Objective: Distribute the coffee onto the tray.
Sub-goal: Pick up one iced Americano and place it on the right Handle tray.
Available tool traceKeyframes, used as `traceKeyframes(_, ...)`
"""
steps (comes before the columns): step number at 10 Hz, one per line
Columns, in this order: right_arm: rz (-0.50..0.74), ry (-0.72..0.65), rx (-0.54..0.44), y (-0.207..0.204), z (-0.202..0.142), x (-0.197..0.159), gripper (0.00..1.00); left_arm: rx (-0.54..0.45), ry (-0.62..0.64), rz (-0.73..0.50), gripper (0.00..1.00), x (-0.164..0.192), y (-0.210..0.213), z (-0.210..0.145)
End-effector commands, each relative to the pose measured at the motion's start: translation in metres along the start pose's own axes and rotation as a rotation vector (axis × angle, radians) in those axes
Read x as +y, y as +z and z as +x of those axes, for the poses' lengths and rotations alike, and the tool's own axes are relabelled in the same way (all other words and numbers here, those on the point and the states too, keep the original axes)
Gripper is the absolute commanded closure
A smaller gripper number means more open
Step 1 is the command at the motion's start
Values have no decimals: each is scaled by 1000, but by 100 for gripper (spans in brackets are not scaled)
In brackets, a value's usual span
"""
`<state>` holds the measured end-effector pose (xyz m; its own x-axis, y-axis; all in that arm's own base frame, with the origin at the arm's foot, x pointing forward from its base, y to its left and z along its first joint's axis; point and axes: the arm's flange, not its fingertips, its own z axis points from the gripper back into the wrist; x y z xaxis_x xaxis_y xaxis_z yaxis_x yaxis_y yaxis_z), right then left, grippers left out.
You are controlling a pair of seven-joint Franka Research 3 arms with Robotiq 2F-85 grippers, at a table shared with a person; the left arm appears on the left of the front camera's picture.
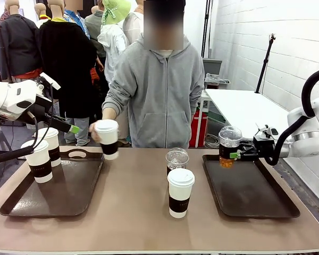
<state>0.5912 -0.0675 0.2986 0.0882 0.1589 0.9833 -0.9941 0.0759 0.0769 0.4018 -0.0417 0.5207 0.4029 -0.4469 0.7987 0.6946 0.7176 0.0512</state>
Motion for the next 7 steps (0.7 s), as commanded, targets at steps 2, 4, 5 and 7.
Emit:
traceKeyframes(2, -31, -4, -22, 3, -16, -4, 24, -1, 7, -6, 0, 2, -1, -2)
traceKeyframes(4, -61, 0, -18, 3, -27, -11, 24, -1, 7, -6, 0, 2, -1, -2)
traceKeyframes(5, -66, 1, -24, 4, -30, -18, 24, -1, 7, -6, 0, 2, -1, -2)
traceKeyframes(7, -68, -2, -36, 5, -41, -26, 24, -1, 7, -6, 0, 2, -1, -2)
